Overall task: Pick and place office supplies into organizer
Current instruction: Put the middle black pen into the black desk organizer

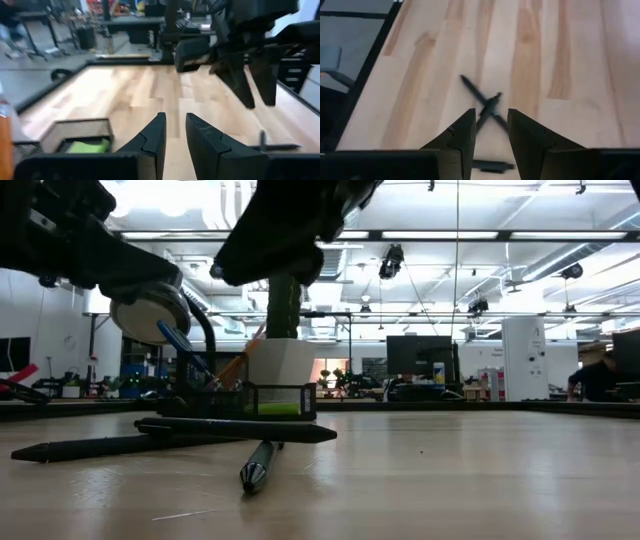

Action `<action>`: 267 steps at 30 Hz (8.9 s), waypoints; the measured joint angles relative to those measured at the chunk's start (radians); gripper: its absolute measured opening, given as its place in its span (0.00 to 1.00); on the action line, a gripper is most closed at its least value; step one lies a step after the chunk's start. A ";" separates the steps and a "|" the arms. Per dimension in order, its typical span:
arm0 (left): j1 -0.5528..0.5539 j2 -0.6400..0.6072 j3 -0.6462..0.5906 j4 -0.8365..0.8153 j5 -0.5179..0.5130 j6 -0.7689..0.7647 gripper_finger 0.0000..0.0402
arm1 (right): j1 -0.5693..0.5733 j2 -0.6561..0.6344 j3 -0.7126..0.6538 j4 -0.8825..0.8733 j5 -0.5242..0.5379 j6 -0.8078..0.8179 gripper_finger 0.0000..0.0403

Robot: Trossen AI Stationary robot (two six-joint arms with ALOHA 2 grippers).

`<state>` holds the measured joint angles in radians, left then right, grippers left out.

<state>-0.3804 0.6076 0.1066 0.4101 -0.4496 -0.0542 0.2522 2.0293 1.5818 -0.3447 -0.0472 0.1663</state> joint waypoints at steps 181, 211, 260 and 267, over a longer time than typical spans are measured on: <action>-0.222 -0.346 -0.101 -0.131 0.343 0.227 0.15 | -0.420 0.230 -0.191 1.491 -0.127 -0.116 0.07; -0.222 -0.340 -0.101 -0.133 0.305 0.227 0.15 | -0.387 0.359 -0.098 1.512 0.295 -0.159 0.07; -0.222 -0.326 -0.101 -0.134 0.302 0.227 0.15 | -0.408 0.362 -0.099 1.282 0.278 -0.017 0.07; -0.222 -0.326 -0.101 -0.134 0.302 0.227 0.15 | -0.413 0.362 -0.099 1.274 0.282 -0.008 0.07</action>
<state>-0.6022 0.2813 0.0051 0.2764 -0.1474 0.1730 -0.1613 2.3909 1.4830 0.9297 0.2351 0.1580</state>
